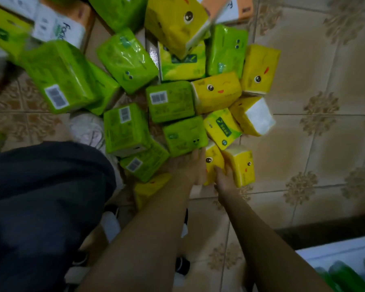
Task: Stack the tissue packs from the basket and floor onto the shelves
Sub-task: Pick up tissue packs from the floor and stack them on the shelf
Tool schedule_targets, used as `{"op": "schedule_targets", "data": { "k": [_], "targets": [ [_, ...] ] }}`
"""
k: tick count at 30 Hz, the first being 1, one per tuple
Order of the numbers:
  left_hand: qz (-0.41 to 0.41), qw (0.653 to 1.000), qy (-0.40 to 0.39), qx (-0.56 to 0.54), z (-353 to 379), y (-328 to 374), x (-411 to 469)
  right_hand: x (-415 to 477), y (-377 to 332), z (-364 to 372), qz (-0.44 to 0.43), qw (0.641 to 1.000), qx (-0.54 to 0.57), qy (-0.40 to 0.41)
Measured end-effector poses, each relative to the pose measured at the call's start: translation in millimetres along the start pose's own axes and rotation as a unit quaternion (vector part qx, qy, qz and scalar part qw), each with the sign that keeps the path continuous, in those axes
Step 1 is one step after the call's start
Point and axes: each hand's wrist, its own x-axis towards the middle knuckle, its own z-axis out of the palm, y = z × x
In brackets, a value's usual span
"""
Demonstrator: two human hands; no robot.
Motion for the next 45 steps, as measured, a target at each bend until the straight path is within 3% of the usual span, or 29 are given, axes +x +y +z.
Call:
{"op": "schedule_targets", "data": {
  "k": [8,15,17,21,28,33,37,40,43,45],
  "targets": [
    [0.014,0.998,0.043,-0.05,-6.1,-6.9,-15.4,-5.4,-5.9,-4.3,0.058,0.99,0.126,-0.004],
    [0.076,0.964,0.14,-0.211,-10.9,11.7,-48.5,-46.7,-19.9,-22.6,0.045,0.979,0.196,0.028],
    [0.113,0.944,0.172,-0.258,-19.3,16.9,-70.1,-68.0,-34.1,-24.8,-0.005,0.979,0.204,0.029],
    [0.148,0.909,0.28,-0.272,-54.0,18.5,-122.6,-114.6,-73.5,-32.7,-0.187,0.97,0.151,0.026],
    [0.169,0.854,0.44,-0.22,-119.6,14.6,-248.3,-215.4,-154.8,-49.5,-0.435,0.899,0.052,-0.017],
    [0.169,0.763,0.583,-0.221,-129.4,-18.2,-366.7,-317.7,-189.3,-18.8,-0.575,0.815,0.023,-0.07],
    [0.162,0.662,0.69,-0.245,-112.5,-63.4,-470.4,-425.4,-192.8,29.9,-0.694,0.709,-0.007,-0.127],
    [0.131,0.589,0.761,-0.239,-91.9,-102.5,-547.6,-507.5,-174.2,65.5,-0.788,0.588,-0.072,-0.165],
    [0.055,0.53,0.819,-0.213,-52.2,-146.1,-631.2,-583.6,-146.2,100.7,-0.877,0.418,-0.13,-0.198],
    [0.028,0.498,0.846,-0.19,-16.6,-172.0,-684.7,-632.9,-128.5,122.0,-0.899,0.341,-0.155,-0.227]
  ]
}}
